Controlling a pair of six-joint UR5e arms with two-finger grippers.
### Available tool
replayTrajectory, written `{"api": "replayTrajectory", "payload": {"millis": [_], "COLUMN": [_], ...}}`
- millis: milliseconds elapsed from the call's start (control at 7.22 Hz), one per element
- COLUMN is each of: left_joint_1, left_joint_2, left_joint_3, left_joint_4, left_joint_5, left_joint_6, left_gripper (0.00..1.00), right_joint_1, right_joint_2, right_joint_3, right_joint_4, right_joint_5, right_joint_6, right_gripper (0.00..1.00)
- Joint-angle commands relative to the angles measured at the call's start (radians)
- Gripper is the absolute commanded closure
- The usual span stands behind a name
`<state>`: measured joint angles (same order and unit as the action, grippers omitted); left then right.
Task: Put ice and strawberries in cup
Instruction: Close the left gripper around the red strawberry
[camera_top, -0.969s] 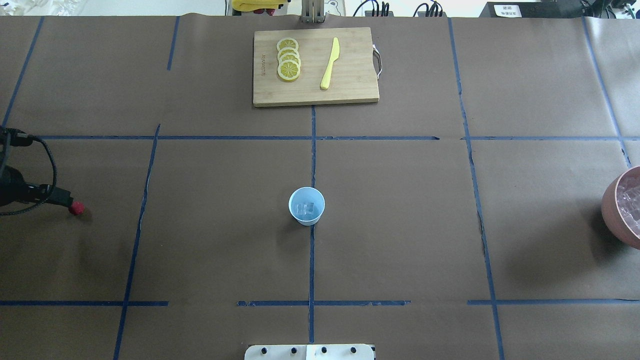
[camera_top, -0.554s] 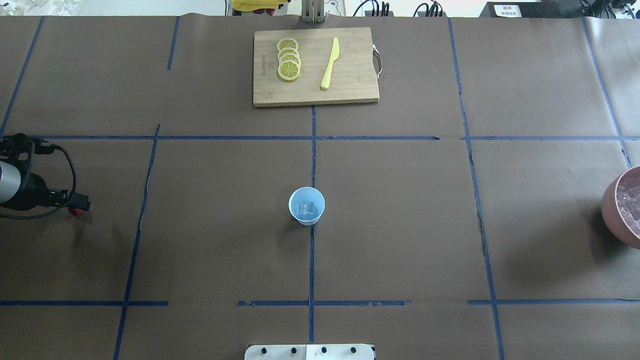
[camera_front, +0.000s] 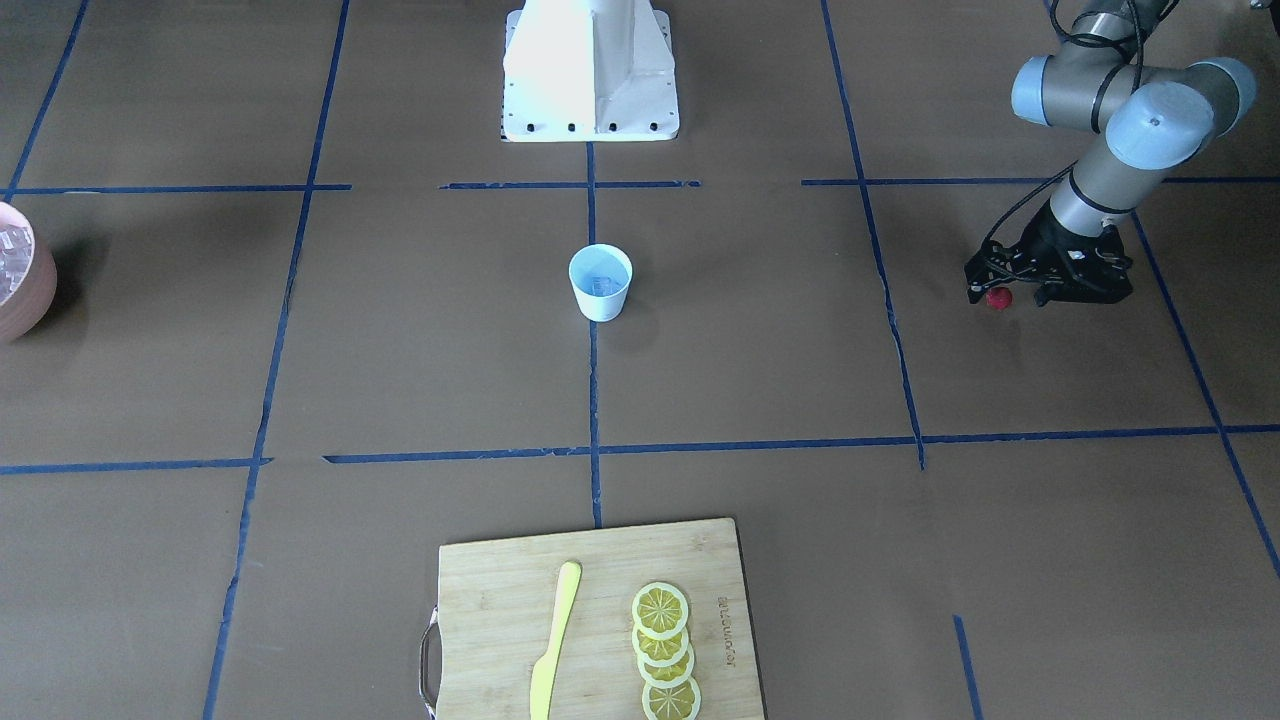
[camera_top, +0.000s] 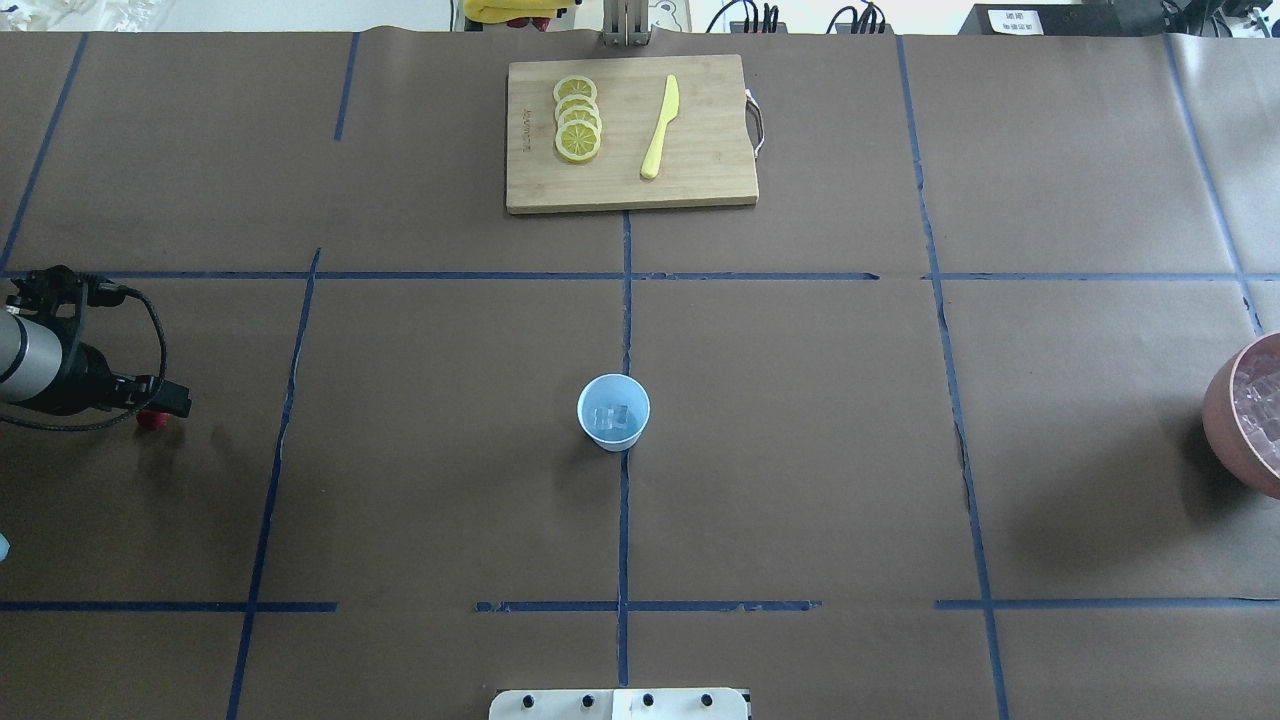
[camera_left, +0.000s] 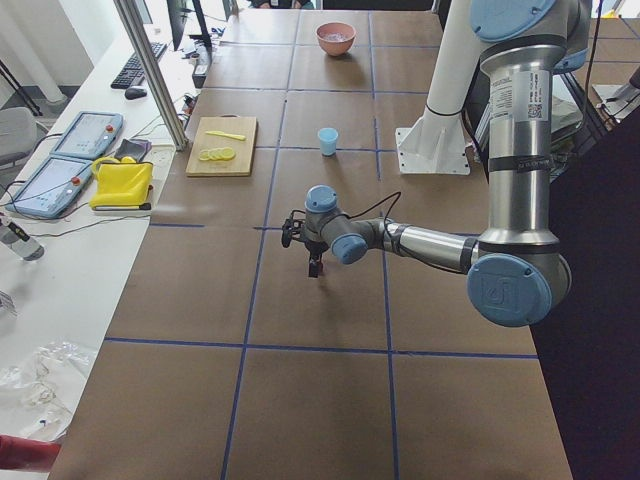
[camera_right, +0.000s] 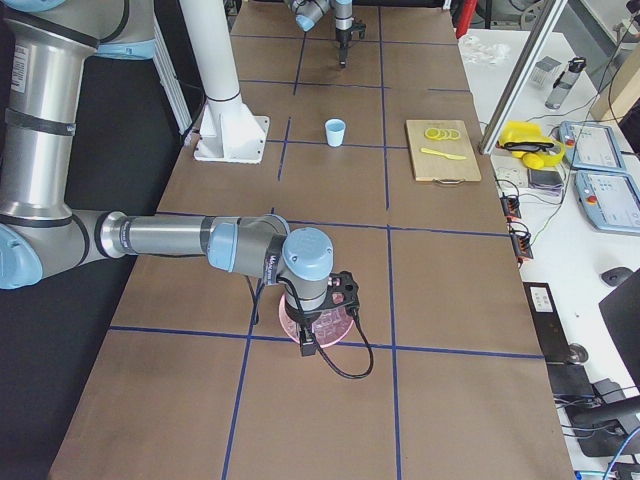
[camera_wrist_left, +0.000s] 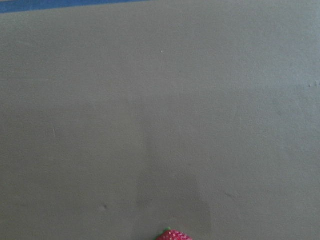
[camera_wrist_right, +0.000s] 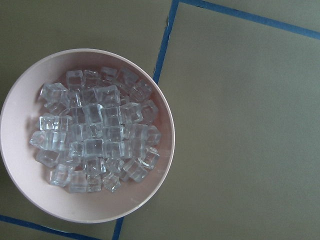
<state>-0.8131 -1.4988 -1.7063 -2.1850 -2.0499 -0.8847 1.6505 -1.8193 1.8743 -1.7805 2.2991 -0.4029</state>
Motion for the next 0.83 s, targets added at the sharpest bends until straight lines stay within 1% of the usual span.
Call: {"api": "replayTrajectory", "payload": {"millis": [0,138,277,415,692], "left_joint_1": [0.002,0.002,0.003,0.003,0.002], "left_joint_2": [0.000,0.000,0.003,0.003,0.009], "left_joint_3": [0.004,0.004,0.002,0.001,-0.016], "left_joint_4": [0.005,0.005,0.007,0.005,0.010], "left_joint_5": [-0.004,-0.006,-0.006,-0.006,-0.007], "left_joint_6": [0.000,0.000,0.000,0.000,0.006], "left_gripper": [0.03,0.28,0.68,0.91,0.99], "right_joint_1": [0.000,0.000,0.000,0.000,0.000], "right_joint_2": [0.000,0.000,0.000,0.002,0.002], "right_joint_3": [0.000,0.000,0.000,0.000,0.002], "right_joint_4": [0.000,0.001,0.001,0.001,0.001], "right_joint_5": [-0.001,-0.001,-0.001,-0.001,-0.001], "right_joint_6": [-0.001,-0.001,-0.001,-0.001,0.001], "right_gripper": [0.01,0.01,0.01,0.01,0.01]}}
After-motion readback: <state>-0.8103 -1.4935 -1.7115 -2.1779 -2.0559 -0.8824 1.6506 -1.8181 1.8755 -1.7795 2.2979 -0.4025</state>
